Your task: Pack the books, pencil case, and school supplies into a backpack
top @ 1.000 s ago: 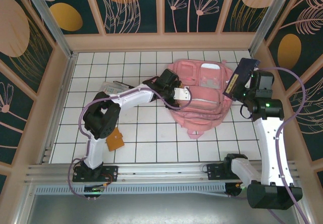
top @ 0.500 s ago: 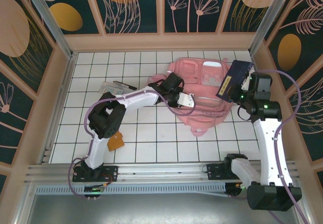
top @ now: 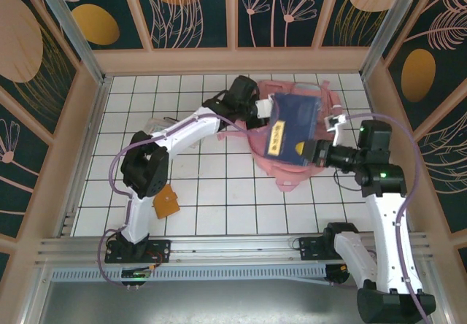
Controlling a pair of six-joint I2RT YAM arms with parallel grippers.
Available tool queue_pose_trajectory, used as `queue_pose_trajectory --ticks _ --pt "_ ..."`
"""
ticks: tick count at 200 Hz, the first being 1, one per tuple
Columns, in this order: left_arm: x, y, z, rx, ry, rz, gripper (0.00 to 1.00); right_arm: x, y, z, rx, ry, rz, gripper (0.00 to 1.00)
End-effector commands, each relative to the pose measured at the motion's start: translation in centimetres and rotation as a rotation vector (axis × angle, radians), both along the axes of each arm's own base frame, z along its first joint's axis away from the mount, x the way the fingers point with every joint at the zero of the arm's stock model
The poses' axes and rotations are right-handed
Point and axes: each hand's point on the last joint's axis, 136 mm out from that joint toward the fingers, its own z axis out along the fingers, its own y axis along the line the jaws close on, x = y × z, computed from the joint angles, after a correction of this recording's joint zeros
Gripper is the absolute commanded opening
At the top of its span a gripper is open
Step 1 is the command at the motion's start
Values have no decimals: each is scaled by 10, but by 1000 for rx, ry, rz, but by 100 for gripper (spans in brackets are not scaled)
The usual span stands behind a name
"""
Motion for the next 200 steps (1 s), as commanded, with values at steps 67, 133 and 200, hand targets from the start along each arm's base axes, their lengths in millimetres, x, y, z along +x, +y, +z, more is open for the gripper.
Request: queue_pose_trajectory --ticks 67,133,200 --pt "17 12 129 -329 46 16 0 -2 17 -107 22 391 92 0" --pt "-11 18 140 -366 11 -111 0 91 0 -129 126 391 7 0" --pt "-23 22 137 -391 31 -169 0 159 -4 -178 42 374 -66 3"
